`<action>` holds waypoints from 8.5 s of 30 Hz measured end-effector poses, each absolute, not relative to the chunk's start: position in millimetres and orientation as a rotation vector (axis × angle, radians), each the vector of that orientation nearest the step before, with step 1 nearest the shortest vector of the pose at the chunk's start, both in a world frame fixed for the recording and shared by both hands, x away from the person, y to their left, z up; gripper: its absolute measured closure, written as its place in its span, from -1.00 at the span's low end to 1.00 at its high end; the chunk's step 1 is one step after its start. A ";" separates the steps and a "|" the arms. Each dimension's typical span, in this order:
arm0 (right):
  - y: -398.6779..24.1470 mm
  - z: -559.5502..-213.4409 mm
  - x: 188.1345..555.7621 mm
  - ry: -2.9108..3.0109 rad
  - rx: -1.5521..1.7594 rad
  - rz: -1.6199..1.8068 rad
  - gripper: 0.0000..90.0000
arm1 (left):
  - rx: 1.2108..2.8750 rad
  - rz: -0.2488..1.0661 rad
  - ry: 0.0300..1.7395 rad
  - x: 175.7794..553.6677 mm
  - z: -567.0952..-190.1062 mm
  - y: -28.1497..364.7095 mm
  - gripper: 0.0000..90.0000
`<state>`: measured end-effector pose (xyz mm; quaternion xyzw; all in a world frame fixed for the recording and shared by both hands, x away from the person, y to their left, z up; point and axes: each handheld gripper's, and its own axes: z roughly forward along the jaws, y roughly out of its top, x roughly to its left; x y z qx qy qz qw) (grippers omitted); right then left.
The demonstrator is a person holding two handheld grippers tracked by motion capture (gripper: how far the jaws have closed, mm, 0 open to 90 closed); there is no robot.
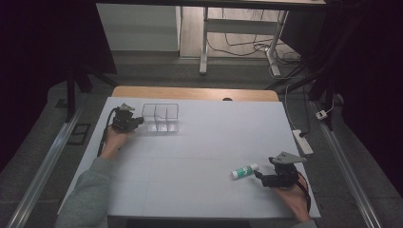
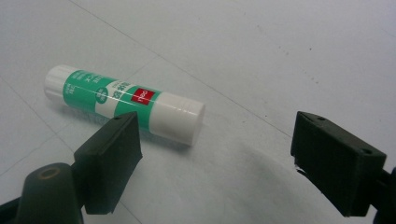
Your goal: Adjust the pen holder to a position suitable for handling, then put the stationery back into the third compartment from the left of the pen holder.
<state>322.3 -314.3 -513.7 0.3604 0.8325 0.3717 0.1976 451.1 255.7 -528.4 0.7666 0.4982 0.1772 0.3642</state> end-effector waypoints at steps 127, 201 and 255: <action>-316.4 -517.7 317.9 2.333 1.048 1.029 -0.61 | 2.095 0.361 1.002 475.9 -528.8 122.5 0.97; -312.2 -481.6 333.6 2.382 0.894 1.076 -0.54 | 2.109 0.355 1.006 271.4 -516.8 230.4 -0.28; -251.3 -478.6 370.4 2.925 0.221 0.489 -0.32 | 2.155 0.323 1.002 272.5 -518.8 227.8 -0.32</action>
